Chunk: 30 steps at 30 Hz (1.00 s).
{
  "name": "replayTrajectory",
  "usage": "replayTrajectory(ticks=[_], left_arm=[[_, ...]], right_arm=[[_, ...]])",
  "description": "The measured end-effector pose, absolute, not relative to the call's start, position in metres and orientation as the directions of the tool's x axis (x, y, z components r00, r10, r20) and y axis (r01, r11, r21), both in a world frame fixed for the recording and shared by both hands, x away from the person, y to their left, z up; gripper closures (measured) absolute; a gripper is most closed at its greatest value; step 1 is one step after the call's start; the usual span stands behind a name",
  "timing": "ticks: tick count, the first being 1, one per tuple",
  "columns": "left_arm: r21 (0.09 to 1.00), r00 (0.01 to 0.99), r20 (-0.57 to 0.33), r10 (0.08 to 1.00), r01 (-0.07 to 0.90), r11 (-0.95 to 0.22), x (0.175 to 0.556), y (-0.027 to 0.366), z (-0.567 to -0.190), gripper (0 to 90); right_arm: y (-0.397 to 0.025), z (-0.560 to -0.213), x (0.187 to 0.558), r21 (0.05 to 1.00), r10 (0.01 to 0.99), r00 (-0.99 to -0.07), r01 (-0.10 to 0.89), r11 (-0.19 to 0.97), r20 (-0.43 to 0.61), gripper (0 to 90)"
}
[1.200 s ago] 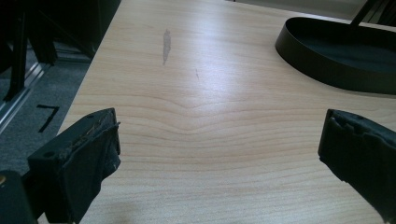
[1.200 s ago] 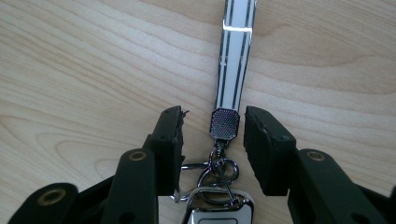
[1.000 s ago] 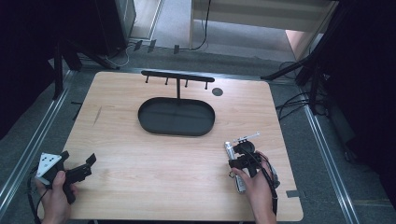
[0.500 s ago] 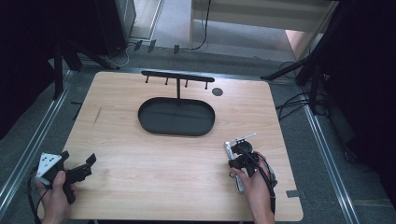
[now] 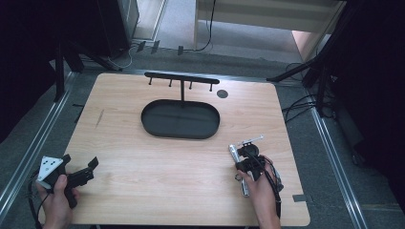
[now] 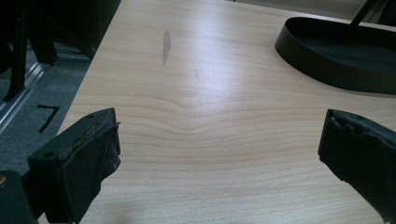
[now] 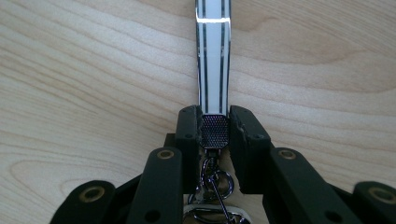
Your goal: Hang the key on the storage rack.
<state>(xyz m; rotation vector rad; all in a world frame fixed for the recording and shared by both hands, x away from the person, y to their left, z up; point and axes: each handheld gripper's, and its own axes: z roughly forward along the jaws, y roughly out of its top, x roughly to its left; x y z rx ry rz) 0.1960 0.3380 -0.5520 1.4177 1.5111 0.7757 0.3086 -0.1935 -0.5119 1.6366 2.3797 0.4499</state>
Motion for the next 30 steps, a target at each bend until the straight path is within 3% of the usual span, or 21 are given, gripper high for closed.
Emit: replayTrajectory(ticks=[19, 30], left_arm=[[0.895, 0.059, -0.186, 0.981, 0.421, 0.145, 0.196, 0.338, -0.552, 0.0], [0.895, 0.061, -0.186, 0.981, 0.423, 0.144, 0.196, 0.338, -0.552, 0.0]], right_arm=[[-0.194, -0.514, 0.304, 0.411, 0.934, -0.355, 0.845, 0.341, -0.045, 75.4], [-0.192, -0.517, 0.297, 0.523, 0.929, -0.363, 0.781, 0.343, -0.068, 75.5]])
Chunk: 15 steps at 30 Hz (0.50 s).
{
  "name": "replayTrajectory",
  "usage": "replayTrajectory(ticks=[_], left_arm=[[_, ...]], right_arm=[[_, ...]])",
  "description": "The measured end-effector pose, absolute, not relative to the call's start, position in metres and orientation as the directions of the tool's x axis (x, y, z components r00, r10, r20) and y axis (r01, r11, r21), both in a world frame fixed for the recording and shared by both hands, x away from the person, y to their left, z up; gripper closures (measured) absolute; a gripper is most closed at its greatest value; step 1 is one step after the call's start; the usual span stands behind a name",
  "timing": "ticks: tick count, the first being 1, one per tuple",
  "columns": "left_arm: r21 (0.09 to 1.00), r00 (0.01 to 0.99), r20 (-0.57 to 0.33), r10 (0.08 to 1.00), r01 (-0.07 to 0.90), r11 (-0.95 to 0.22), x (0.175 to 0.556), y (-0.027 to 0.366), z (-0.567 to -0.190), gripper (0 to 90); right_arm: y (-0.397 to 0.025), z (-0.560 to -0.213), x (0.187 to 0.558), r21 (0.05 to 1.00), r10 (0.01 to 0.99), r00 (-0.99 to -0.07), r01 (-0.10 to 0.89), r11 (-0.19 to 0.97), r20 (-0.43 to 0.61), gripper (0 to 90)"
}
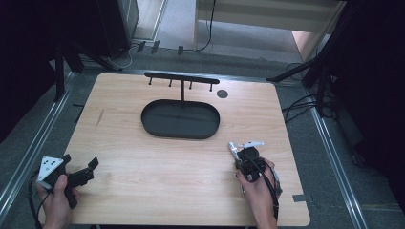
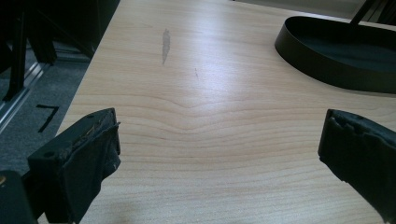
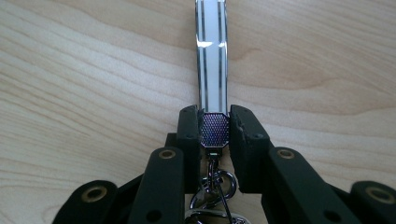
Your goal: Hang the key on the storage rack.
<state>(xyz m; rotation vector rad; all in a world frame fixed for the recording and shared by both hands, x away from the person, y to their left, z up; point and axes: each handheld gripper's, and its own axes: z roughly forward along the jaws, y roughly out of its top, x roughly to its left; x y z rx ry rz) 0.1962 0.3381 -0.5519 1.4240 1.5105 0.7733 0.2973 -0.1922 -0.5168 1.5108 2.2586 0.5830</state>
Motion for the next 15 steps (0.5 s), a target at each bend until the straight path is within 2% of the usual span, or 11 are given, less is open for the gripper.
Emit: replayTrajectory(ticks=[2, 8, 15], left_arm=[[0.895, 0.061, -0.187, 0.981, 0.423, 0.144, 0.1962, 0.3382, -0.5520, 0.0], [0.894, 0.062, -0.187, 0.980, 0.424, 0.144, 0.1963, 0.3382, -0.5519, 0.0], [0.895, 0.061, -0.186, 0.981, 0.424, 0.143, 0.1963, 0.3381, -0.5519, 0.0]], right_arm=[[-0.1930, -0.5164, 0.2940, 0.568, 0.932, -0.358, 0.755, 0.328, -0.062, 75.6], [-0.1923, -0.5157, 0.2906, 0.602, 0.930, -0.361, 0.730, 0.325, -0.064, 75.6], [-0.1928, -0.5164, 0.2913, 0.587, 0.931, -0.364, 0.745, 0.315, -0.037, 75.7]])
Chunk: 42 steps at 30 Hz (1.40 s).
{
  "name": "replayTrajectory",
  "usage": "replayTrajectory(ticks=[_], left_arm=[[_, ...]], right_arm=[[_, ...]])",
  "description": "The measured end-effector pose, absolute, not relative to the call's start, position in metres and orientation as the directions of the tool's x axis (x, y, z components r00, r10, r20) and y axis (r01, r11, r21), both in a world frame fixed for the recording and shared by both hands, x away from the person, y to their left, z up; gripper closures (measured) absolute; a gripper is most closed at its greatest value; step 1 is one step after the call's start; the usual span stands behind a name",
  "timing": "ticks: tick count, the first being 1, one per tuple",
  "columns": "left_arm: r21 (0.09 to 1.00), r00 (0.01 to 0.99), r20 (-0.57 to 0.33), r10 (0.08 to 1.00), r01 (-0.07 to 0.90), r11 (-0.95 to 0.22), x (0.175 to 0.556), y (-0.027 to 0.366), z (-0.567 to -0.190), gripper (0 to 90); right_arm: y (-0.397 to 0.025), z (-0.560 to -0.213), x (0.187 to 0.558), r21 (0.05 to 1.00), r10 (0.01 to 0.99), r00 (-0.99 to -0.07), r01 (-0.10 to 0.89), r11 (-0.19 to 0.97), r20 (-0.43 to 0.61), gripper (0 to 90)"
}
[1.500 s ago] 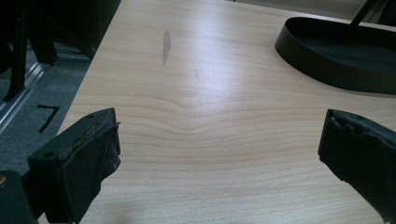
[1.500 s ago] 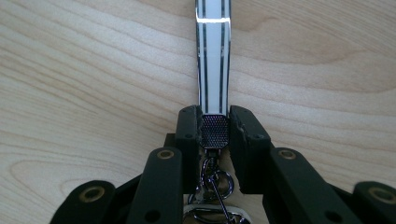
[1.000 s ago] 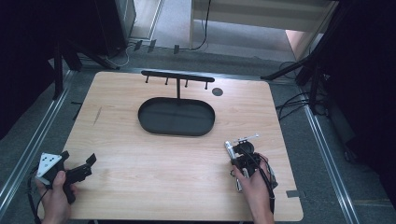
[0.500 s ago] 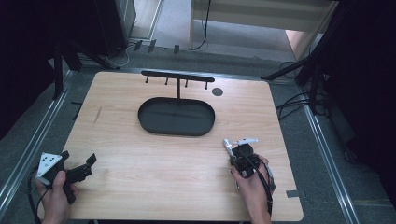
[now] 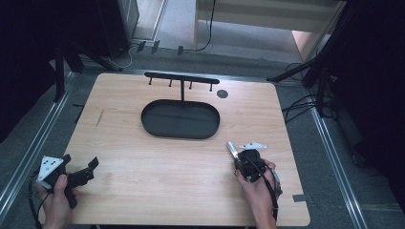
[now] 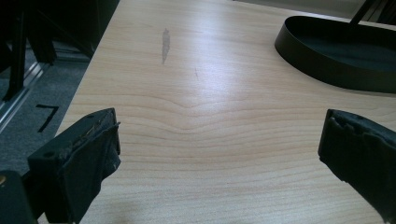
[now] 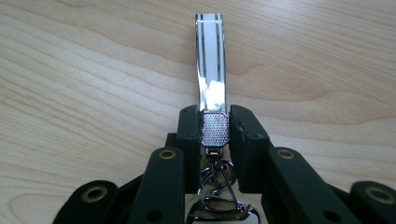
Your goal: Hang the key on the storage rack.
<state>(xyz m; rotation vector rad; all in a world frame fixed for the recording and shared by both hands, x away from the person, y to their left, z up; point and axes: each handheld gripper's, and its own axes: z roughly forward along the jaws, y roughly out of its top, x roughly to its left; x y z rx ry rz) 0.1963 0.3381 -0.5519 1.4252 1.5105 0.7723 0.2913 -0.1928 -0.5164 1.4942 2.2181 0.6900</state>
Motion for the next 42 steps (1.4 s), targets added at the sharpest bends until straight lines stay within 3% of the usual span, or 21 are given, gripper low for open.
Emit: replayTrajectory(ticks=[21, 29, 42], left_arm=[[0.894, 0.061, -0.187, 0.981, 0.424, 0.144, 0.1963, 0.3382, -0.5520, 0.0], [0.894, 0.062, -0.188, 0.980, 0.424, 0.145, 0.1963, 0.3382, -0.5520, 0.0], [0.894, 0.062, -0.184, 0.981, 0.425, 0.141, 0.1963, 0.3380, -0.5519, 0.0]], right_arm=[[-0.1947, -0.5214, 0.2967, 0.525, 0.929, -0.370, 0.794, 0.305, 0.019, 75.1], [-0.1924, -0.5222, 0.2975, 0.534, 0.928, -0.372, 0.780, 0.327, -0.024, 69.2], [-0.1860, -0.5229, 0.2959, 0.544, 0.929, -0.371, 0.777, 0.316, -0.010, 75.6]])
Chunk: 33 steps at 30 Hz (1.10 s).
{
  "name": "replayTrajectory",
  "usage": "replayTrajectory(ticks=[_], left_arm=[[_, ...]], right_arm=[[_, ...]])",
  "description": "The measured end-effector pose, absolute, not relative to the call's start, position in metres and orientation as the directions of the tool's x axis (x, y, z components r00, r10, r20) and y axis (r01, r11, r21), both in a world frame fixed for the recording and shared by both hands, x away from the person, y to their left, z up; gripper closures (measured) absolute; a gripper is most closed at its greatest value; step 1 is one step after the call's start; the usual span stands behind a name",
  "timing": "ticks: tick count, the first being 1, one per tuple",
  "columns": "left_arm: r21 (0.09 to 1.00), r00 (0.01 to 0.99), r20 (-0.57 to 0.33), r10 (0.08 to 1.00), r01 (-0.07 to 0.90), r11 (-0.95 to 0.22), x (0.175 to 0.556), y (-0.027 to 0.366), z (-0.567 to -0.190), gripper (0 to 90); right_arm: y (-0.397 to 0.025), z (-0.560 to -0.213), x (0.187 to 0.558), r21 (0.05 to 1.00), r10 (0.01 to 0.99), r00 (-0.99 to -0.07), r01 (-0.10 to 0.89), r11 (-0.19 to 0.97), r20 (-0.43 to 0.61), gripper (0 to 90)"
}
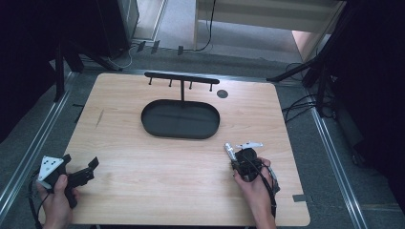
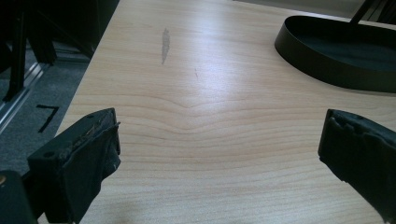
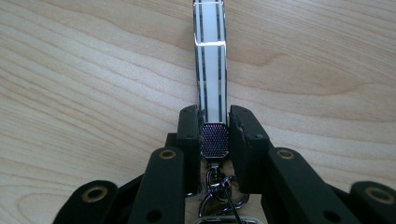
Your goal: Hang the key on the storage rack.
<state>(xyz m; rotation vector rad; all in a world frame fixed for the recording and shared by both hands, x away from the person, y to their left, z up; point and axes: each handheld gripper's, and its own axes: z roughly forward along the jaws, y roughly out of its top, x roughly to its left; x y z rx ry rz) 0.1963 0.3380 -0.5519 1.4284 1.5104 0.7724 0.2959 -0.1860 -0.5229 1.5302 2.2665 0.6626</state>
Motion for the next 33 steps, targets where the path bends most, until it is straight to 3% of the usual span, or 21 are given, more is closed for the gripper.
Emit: replayTrajectory(ticks=[8, 20, 33], left_arm=[[0.894, 0.063, -0.184, 0.981, 0.426, 0.140, 0.196, 0.338, -0.552, 0.0], [0.895, 0.062, -0.184, 0.981, 0.424, 0.141, 0.196, 0.338, -0.552, 0.0], [0.895, 0.062, -0.187, 0.980, 0.422, 0.144, 0.196, 0.338, -0.552, 0.0]], right_arm=[[-0.183, -0.511, 0.286, 0.651, 0.927, -0.370, 0.689, 0.317, -0.060, 75.7], [-0.179, -0.488, 0.271, 0.799, 0.916, -0.400, 0.539, 0.267, -0.037, 75.7], [-0.164, -0.476, 0.267, 0.950, 0.898, -0.438, 0.266, 0.161, -0.030, 75.8]])
